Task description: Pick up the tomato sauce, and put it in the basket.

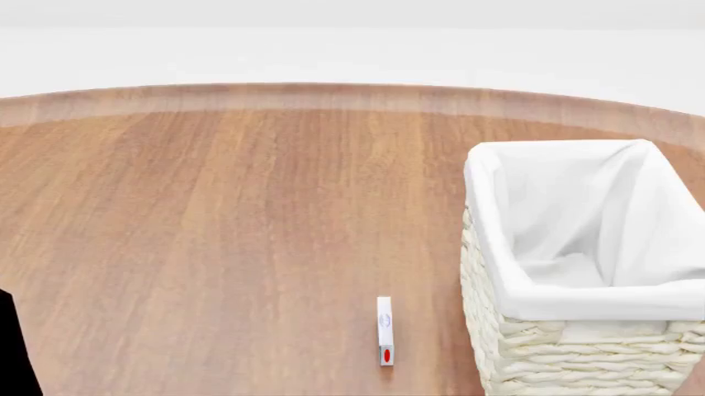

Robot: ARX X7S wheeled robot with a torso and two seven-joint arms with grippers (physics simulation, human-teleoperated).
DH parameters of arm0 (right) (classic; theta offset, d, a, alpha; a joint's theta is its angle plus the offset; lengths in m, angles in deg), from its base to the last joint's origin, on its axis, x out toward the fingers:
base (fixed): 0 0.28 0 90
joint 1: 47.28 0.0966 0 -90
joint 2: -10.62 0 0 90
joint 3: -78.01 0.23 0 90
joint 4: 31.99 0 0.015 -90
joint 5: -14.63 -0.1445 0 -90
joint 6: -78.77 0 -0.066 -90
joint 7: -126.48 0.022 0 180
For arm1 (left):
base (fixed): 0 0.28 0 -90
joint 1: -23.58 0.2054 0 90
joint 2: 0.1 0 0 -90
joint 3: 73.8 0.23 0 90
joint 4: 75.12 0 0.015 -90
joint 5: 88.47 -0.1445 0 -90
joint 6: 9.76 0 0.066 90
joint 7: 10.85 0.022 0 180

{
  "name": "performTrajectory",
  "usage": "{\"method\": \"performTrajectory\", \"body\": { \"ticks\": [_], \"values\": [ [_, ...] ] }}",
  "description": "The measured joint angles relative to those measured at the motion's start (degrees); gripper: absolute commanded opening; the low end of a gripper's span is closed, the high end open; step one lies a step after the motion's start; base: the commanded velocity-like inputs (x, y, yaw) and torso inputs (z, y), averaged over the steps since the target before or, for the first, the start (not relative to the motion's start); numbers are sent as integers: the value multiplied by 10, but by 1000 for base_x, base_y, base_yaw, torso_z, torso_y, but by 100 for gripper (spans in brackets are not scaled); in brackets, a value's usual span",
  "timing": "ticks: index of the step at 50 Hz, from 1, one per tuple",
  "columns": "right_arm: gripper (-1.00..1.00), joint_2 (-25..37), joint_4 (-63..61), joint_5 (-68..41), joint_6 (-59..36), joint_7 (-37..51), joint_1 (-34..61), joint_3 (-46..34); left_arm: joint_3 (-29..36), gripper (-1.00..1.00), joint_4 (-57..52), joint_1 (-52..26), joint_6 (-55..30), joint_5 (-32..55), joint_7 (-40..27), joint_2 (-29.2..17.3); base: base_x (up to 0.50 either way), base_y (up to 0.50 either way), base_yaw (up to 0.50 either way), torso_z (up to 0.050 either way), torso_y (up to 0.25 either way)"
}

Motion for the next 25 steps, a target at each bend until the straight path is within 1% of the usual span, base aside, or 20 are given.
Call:
{"method": "performTrajectory", "body": {
  "ticks": [7, 16, 25],
  "values": [
    [-100, 2, -16, -7, -37, 5, 25, -1, 1, 100, 0, 0, 1, 0, -1, -1, 0, 0, 0, 0, 0],
    [-100, 3, -24, -11, -59, 9, 40, -2, 3, 100, 0, 1, 2, 0, -3, -3, 0, 0, 0, 0, 0],
    [-100, -7, 4, -14, -78, -5, 83, -2, 1, 100, 0, 3, 4, 5, -4, -5, 0, 0, 0, 0, 0]
  ]
}}
